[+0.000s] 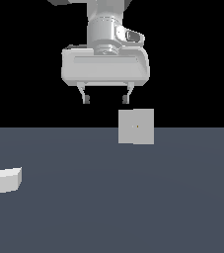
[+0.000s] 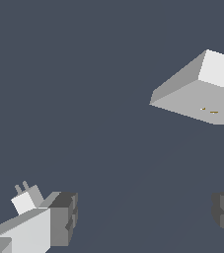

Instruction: Plug the charger into the wall socket.

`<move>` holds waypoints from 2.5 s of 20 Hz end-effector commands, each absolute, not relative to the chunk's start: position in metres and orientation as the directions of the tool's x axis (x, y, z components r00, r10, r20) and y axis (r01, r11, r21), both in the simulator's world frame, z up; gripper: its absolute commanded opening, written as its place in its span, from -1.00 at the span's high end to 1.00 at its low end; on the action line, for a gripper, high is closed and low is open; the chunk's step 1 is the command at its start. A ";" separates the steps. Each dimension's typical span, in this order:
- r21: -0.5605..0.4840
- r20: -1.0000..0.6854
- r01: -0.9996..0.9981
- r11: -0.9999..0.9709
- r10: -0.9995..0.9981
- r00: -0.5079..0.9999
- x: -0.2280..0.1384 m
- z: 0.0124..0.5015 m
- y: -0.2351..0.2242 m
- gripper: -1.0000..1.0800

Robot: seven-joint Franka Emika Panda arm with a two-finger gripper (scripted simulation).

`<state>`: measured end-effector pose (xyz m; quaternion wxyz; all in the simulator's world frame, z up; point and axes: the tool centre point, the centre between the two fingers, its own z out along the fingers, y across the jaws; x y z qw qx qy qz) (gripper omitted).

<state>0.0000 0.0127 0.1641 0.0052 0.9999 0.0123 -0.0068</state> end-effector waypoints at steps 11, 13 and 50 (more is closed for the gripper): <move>0.004 0.009 0.075 -0.997 0.075 0.997 -0.007 0.154 0.032 -0.92; 0.002 0.019 0.097 -0.995 0.097 0.995 -0.011 0.149 0.040 -0.92; -0.002 0.193 0.466 -0.885 0.456 0.869 -0.090 0.059 0.171 -0.92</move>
